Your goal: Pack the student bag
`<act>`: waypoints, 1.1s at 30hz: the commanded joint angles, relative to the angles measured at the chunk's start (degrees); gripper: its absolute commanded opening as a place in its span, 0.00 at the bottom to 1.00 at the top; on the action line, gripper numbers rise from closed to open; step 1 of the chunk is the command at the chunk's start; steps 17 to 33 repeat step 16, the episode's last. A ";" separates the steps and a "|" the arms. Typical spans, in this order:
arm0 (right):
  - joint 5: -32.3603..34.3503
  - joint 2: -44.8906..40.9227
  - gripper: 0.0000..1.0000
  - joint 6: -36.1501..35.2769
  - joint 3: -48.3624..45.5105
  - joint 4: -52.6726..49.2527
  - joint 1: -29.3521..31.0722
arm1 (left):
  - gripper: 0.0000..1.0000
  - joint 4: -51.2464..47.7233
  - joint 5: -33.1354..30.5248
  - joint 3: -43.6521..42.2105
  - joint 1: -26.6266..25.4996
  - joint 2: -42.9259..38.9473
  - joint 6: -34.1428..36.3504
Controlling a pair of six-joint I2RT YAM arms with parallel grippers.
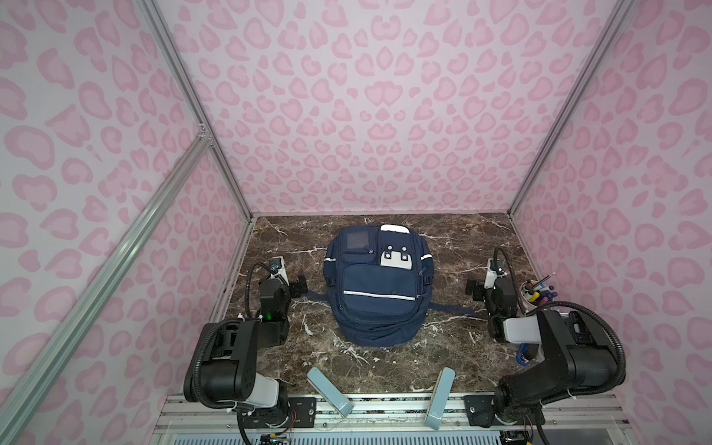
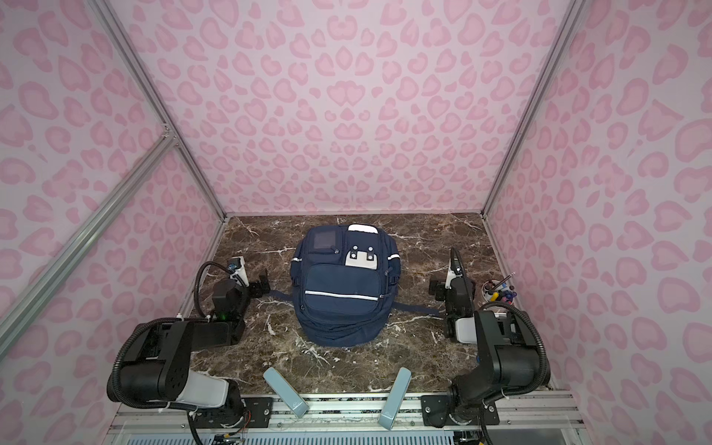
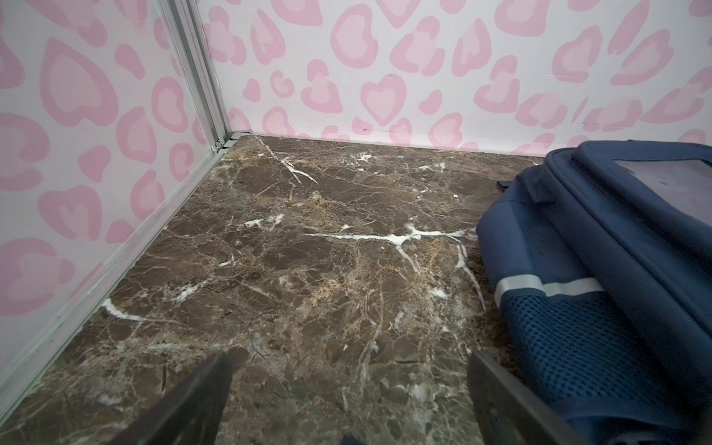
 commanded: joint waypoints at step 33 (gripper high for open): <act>3.14 -0.02 1.00 0.42 1.35 0.65 1.33 | 0.98 1.77 -0.14 0.02 0.07 -0.22 0.48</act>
